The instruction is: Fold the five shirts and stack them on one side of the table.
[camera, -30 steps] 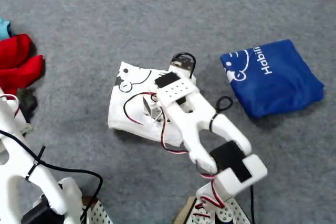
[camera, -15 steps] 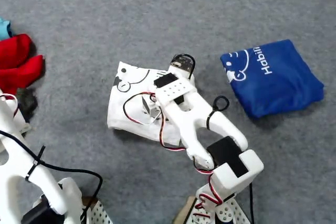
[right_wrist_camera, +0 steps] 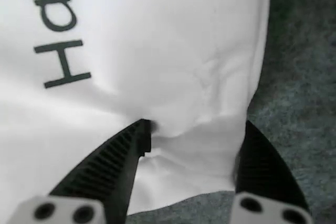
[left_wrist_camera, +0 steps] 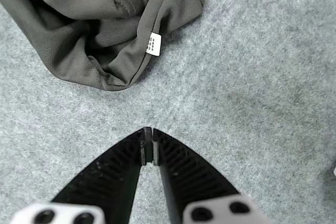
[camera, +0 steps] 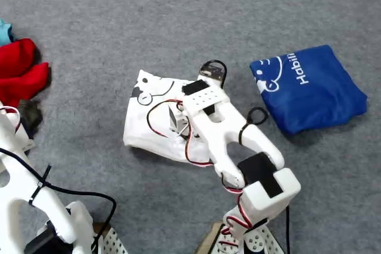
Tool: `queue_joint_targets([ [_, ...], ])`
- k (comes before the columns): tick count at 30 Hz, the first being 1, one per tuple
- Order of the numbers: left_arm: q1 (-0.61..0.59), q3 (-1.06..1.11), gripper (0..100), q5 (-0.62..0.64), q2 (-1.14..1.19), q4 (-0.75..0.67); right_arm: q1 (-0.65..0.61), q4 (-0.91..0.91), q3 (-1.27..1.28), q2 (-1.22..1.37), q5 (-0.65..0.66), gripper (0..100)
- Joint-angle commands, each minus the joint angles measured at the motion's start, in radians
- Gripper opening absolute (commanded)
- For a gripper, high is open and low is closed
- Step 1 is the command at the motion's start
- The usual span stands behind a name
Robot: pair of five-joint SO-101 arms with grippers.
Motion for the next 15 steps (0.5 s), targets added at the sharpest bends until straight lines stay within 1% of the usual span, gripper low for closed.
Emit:
queue_joint_targets([
  [1, -0.002, -0.041, 2, -0.006, -0.025, -0.008, 0.021, -0.123, 0.027, 0.082, 0.009, 26.8],
  [2, -0.003, -0.043, 2, -0.006, -0.025, -0.008, 0.022, -0.140, 0.028, 0.108, 0.014, 26.8],
  [5, -0.006, -0.044, 2, -0.006, -0.025, -0.008, 0.025, -0.084, -0.031, 0.136, 0.011, 26.6],
  [15, -0.002, -0.048, 2, -0.005, -0.025, -0.008, 0.025, -0.074, -0.036, 0.156, 0.014, 26.4],
])
